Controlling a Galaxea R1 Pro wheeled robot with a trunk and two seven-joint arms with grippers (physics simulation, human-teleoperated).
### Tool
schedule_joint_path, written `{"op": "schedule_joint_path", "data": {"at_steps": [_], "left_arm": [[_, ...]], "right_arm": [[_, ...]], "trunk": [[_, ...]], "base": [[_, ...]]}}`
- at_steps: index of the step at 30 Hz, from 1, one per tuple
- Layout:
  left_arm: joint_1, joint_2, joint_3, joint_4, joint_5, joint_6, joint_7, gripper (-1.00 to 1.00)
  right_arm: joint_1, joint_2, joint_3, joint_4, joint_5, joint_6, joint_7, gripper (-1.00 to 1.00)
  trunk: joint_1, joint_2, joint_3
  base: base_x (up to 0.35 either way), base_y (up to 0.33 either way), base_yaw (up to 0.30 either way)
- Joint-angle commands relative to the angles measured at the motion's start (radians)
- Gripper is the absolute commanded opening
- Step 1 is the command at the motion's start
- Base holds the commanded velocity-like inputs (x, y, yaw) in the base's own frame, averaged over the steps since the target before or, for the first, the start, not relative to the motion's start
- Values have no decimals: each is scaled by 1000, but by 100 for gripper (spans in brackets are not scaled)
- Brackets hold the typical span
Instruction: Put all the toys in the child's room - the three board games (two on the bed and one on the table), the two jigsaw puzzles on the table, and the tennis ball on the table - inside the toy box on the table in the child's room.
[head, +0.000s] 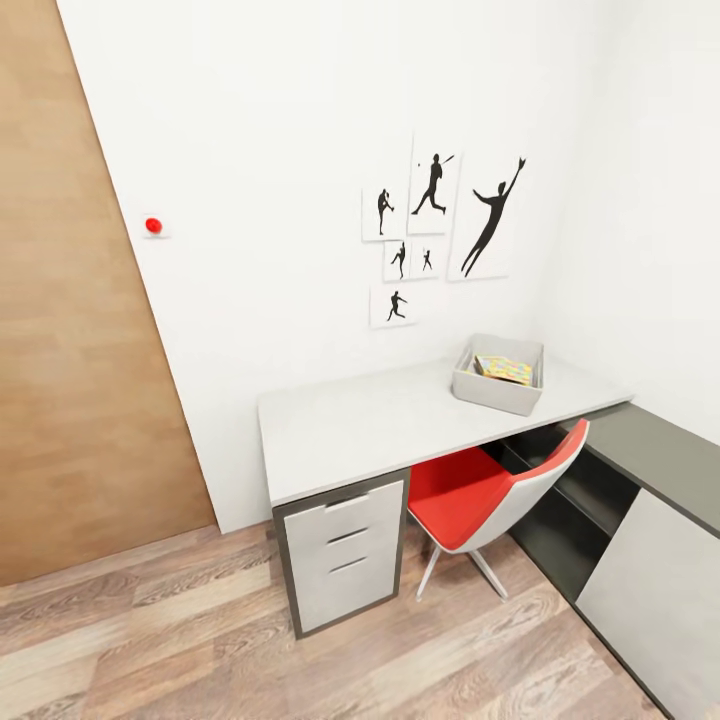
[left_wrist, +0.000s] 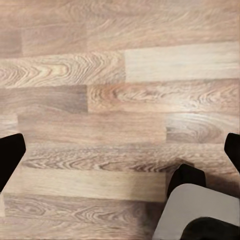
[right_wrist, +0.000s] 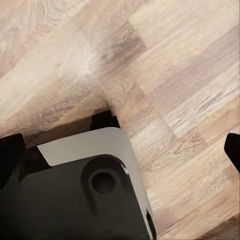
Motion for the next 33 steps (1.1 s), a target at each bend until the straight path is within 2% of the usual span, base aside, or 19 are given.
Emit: {"op": "schedule_joint_path", "data": {"at_steps": [1,7,9,12,14,18,21,24,33], "left_arm": [[2,-2,5,2,-3,-4,0,100],[16,-30,4,3,-11,-4,10,100],[21,-43,2,3,-33,-4,28,100],[43,-76,1,4,-101,-4,74,100],[54,-96,1,4,-125,-4,93,100],[74,-126,0,4,-145,-5,119,100],[80,-136,0,4,-150,-3,136,100],[83,-139,0,4,-151,-1,144,100],[109,-144,0,10,-152,-3,148,100]], "right_arm": [[5,-1,9,-1,-8,5,-5,100],[24,-11,10,5,-10,-2,-7,100],[30,-13,10,6,-11,-4,-7,100],[53,-11,10,6,-11,-18,-7,100],[68,-8,10,6,-11,-36,-7,100],[95,-7,10,6,-11,-127,-7,100],[110,-5,10,7,-11,-215,-6,100],[122,0,9,7,-16,-263,-5,100],[128,54,7,7,-17,-286,-4,100]], "trunk": [[-4,7,1],[-27,49,18],[-35,63,24],[-46,84,34],[-54,98,40],[-69,126,52],[-81,147,62],[-92,168,71],[-127,231,99]], "base": [[0,0,0],[0,0,0],[0,0,0],[0,0,0],[0,0,0],[0,0,0],[0,0,0],[0,0,0],[0,0,0]]}}
